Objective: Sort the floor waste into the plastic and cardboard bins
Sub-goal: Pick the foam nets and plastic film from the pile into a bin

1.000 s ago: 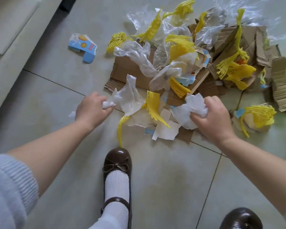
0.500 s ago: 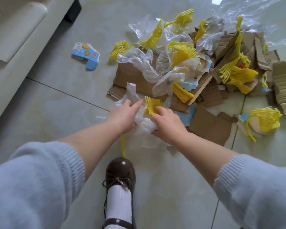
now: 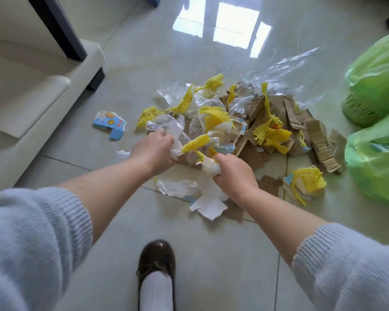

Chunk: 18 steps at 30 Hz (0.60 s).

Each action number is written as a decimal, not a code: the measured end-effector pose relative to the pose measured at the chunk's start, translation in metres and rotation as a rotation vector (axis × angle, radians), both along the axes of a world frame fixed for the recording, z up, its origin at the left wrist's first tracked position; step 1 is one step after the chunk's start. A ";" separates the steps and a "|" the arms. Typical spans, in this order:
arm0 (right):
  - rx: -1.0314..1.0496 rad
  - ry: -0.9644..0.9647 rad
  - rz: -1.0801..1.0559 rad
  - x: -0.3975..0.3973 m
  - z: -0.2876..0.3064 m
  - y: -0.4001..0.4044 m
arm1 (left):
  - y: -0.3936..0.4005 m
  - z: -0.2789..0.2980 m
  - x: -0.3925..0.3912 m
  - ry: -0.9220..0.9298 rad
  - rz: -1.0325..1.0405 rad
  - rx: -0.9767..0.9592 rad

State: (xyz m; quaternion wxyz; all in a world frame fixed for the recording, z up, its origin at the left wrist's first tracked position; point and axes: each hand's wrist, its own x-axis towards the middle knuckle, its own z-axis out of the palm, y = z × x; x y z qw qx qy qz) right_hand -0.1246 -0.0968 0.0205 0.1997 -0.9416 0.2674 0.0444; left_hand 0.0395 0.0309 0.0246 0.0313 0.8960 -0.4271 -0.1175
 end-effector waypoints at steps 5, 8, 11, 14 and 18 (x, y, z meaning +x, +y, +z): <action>0.080 -0.138 -0.241 -0.024 0.048 -0.043 | -0.046 0.052 -0.003 -0.010 -0.010 -0.160; 0.118 -0.227 -0.401 -0.048 0.080 -0.081 | -0.086 0.080 -0.013 0.076 0.028 -0.284; 0.131 -0.304 -0.545 -0.082 0.119 -0.125 | -0.130 0.109 -0.035 0.140 0.046 -0.381; 0.089 -0.353 -0.675 -0.121 0.163 -0.176 | -0.187 0.139 -0.071 0.223 -0.056 -0.441; 0.041 -0.404 -0.850 -0.184 0.214 -0.245 | -0.270 0.188 -0.136 0.204 -0.202 -0.493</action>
